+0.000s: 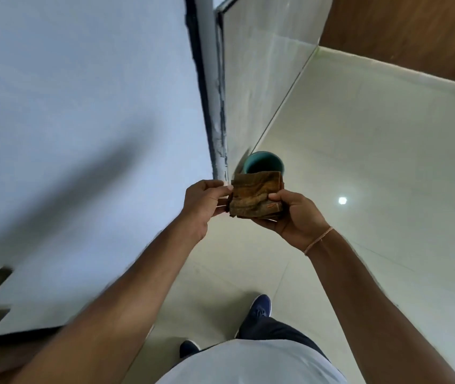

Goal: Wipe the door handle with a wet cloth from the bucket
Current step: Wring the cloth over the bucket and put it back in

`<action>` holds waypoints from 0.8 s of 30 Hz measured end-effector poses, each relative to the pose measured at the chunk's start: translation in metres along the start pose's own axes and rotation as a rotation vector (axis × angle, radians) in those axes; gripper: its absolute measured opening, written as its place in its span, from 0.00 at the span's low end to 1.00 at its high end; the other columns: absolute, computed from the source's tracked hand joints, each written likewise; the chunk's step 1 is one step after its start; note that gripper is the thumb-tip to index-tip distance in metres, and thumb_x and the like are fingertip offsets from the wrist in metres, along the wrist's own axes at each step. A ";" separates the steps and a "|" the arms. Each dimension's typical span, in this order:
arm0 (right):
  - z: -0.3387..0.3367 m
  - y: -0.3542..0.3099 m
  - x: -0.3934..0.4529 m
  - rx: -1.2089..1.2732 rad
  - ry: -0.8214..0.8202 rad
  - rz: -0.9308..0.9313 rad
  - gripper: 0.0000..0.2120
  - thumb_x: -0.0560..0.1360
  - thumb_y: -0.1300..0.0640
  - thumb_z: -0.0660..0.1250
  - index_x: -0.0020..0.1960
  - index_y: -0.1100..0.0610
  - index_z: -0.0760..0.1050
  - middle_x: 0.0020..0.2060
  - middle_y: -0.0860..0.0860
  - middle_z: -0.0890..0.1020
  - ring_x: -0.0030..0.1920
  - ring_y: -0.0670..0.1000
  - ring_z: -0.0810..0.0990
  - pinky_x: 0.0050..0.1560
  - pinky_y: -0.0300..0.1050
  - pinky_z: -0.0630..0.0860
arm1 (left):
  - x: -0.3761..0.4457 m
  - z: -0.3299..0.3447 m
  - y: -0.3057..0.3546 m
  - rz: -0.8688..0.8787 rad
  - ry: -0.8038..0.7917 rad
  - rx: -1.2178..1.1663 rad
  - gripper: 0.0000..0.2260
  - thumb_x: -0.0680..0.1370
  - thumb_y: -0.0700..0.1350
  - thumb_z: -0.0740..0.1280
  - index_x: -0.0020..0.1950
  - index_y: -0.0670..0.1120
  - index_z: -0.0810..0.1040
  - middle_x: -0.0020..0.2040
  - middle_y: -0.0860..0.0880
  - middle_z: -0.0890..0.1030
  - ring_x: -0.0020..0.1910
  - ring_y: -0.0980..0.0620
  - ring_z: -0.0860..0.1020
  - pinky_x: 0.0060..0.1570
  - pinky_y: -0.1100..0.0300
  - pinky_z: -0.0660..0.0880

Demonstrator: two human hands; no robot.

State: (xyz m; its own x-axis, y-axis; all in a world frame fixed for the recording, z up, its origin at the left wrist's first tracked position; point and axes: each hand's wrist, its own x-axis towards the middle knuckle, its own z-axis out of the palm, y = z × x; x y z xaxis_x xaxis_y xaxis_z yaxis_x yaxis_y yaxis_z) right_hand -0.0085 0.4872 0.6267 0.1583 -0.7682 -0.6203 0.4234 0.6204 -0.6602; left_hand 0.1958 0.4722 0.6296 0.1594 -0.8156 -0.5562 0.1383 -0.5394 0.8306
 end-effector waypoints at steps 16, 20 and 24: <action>-0.081 -0.165 0.128 0.149 0.194 -0.030 0.13 0.80 0.60 0.67 0.62 0.64 0.80 0.55 0.63 0.86 0.54 0.60 0.87 0.50 0.52 0.86 | 0.113 0.185 0.060 0.934 -0.110 1.044 0.23 0.75 0.50 0.78 0.68 0.48 0.79 0.61 0.50 0.84 0.62 0.50 0.77 0.63 0.55 0.77; -0.097 -0.207 0.177 0.098 0.221 0.039 0.11 0.80 0.54 0.66 0.57 0.59 0.82 0.51 0.59 0.87 0.53 0.58 0.86 0.48 0.49 0.86 | 0.175 0.211 0.084 0.956 -0.124 1.163 0.29 0.75 0.53 0.79 0.72 0.47 0.75 0.62 0.48 0.83 0.62 0.45 0.78 0.65 0.47 0.76; -0.111 -0.250 0.218 0.052 0.309 0.105 0.12 0.81 0.50 0.65 0.53 0.57 0.81 0.46 0.57 0.87 0.49 0.59 0.86 0.47 0.48 0.83 | 0.238 0.237 0.108 0.895 -0.134 1.111 0.21 0.78 0.51 0.76 0.68 0.47 0.79 0.55 0.46 0.84 0.57 0.44 0.79 0.62 0.49 0.73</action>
State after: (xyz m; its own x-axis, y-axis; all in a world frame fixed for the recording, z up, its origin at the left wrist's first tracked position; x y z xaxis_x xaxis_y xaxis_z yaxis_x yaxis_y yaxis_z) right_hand -0.1787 0.1820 0.6100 -0.0714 -0.6108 -0.7885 0.4652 0.6789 -0.5680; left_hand 0.0170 0.1706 0.5935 -0.3174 -0.9418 0.1105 -0.7902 0.3271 0.5183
